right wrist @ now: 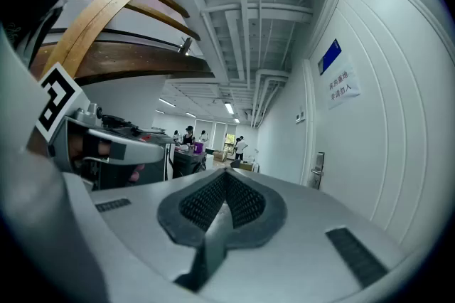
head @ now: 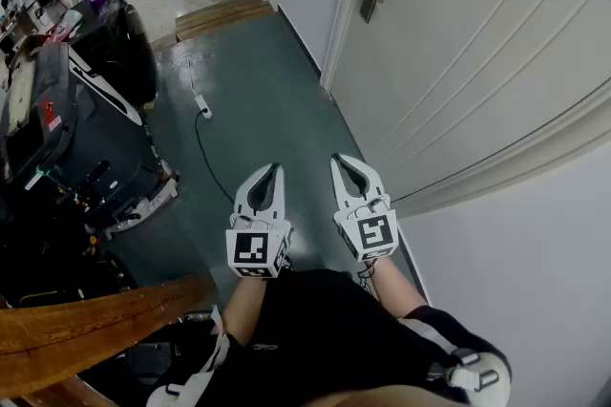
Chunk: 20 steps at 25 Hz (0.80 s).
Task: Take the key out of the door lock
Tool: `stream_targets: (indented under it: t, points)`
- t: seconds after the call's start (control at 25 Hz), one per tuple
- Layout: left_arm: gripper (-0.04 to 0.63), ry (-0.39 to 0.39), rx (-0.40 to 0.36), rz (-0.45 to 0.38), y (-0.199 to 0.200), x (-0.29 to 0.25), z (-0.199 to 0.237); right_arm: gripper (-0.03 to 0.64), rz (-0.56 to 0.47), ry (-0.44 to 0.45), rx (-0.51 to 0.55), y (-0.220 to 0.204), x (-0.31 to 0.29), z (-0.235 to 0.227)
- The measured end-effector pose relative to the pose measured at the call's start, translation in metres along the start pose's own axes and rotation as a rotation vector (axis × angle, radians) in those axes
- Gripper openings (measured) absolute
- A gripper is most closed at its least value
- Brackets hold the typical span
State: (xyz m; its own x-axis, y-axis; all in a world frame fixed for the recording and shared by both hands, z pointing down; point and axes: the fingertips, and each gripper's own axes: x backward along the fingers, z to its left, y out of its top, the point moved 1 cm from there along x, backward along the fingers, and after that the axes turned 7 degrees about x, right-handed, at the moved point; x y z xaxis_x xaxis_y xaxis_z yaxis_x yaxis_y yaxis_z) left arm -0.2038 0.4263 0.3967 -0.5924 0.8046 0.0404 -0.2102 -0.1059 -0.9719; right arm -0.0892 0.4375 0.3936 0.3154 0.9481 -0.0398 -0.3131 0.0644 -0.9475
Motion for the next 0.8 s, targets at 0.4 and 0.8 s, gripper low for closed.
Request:
stream_targets:
  t: [0.4,0.8]
  points:
    - [0.023,-0.017,0.068,0.095,-0.035,0.0,0.042,0.117,0.051,0.051,-0.243,-0.033,-0.028,0.033]
    - [0.023,0.051,0.061,0.134,-0.043,-0.056,0.088,0.235,0.065,0.045,-0.265,-0.062,-0.095,-0.019]
